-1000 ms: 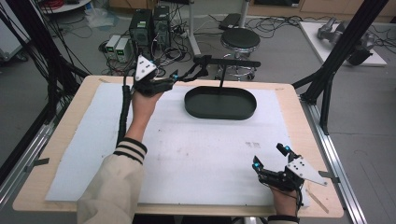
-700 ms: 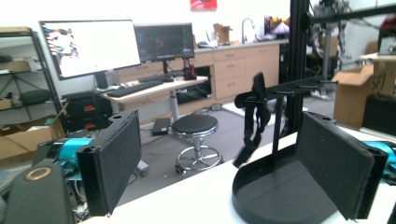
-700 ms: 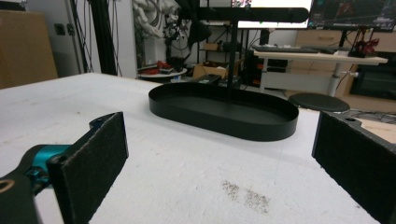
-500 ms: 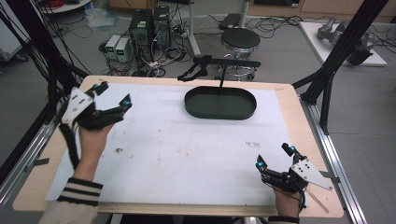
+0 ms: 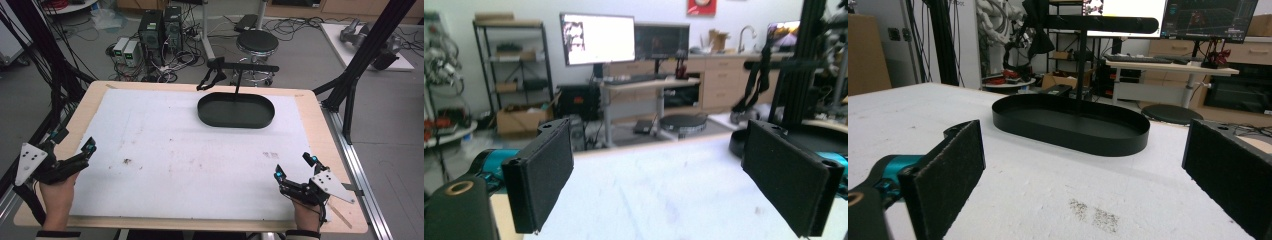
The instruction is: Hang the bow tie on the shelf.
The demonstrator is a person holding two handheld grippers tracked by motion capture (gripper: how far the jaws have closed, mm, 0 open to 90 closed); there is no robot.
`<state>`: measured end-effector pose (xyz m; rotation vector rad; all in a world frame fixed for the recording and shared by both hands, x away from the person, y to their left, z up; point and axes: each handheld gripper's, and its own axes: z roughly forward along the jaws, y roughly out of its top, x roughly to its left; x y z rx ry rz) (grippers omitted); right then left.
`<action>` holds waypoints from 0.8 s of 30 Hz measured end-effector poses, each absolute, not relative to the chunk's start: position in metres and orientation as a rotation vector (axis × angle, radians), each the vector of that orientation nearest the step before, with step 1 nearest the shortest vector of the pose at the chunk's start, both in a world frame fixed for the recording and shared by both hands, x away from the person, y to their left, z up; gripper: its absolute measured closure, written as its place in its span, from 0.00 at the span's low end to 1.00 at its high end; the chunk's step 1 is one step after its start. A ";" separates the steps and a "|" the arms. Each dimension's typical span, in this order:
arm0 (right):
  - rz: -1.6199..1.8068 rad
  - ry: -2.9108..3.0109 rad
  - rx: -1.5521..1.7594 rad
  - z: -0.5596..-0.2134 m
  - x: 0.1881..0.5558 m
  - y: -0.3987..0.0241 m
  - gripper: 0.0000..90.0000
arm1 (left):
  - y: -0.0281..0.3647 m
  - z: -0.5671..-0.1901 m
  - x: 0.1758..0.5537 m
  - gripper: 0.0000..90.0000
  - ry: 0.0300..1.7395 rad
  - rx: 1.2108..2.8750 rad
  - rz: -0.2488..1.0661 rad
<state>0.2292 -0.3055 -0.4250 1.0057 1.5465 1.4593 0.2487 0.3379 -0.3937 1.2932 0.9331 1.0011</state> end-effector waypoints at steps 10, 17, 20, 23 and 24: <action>1.434 1.537 1.013 -0.427 0.232 -0.306 0.03 | 0.349 -0.417 0.249 0.15 0.975 1.331 0.993; 1.440 1.513 1.045 -0.429 0.231 -0.310 0.03 | 0.357 -0.420 0.245 0.15 0.983 1.313 0.995; 1.442 1.511 1.041 -0.428 0.230 -0.310 0.03 | 0.356 -0.419 0.245 0.15 0.977 1.312 0.996; 1.437 1.518 1.037 -0.429 0.230 -0.308 0.03 | 0.355 -0.419 0.246 0.15 0.976 1.314 0.996; 1.436 1.521 1.037 -0.429 0.230 -0.308 0.03 | 0.355 -0.419 0.246 0.15 0.976 1.311 0.993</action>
